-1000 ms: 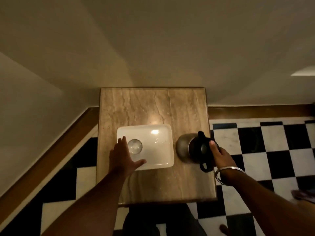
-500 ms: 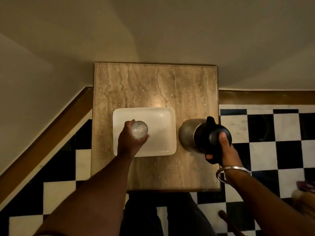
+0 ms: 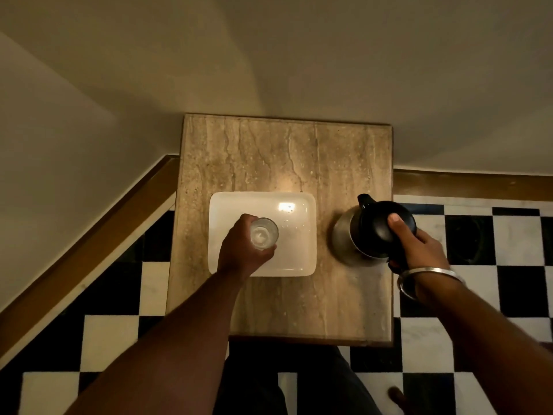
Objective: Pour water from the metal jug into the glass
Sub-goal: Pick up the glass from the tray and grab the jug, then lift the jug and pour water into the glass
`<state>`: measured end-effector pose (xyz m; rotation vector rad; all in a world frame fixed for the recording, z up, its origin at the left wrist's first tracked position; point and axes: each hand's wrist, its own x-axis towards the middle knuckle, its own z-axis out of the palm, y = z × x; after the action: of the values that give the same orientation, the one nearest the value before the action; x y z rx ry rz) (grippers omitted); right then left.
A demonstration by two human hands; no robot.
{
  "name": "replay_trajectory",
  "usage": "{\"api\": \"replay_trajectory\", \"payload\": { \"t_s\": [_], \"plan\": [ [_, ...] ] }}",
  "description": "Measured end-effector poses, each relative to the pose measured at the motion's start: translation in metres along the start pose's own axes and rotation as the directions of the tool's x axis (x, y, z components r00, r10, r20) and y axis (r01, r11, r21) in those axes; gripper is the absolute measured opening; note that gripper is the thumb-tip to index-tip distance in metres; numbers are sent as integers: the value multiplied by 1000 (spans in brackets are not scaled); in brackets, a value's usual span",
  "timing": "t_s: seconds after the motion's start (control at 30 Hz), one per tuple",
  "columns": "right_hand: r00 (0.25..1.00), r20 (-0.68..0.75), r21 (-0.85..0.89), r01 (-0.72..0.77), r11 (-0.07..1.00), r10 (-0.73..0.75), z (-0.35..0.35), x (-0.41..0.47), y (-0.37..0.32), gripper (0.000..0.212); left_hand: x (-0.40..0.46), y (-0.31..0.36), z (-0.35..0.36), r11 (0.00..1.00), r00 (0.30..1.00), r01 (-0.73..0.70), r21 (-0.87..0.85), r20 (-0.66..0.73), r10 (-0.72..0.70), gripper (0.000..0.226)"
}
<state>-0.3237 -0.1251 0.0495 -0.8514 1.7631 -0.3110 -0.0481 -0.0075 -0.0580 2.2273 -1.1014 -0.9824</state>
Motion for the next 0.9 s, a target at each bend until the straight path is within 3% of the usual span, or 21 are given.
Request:
{"api": "replay_trajectory", "payload": {
  "t_s": [0.07,0.43,0.7,0.9],
  "plan": [
    [997,12,-51,72,996,-71,-3,2,-8,44,-1,4,0,1000,1000,-20,-8,2,20,72],
    [924,206,-272,371,888,-323,-32,-81,-93,65,-37,77,-50,984,997,-76,-162,-30,72,70],
    [708,421,-435,706,559,-567,-47,-172,-206,70,-78,154,-127,951,983,-183,-251,-75,169,67],
    [595,526,-547,784,293,-608,-58,-244,-287,79,-109,205,-184,907,949,-309,-287,-163,271,64]
  ]
}}
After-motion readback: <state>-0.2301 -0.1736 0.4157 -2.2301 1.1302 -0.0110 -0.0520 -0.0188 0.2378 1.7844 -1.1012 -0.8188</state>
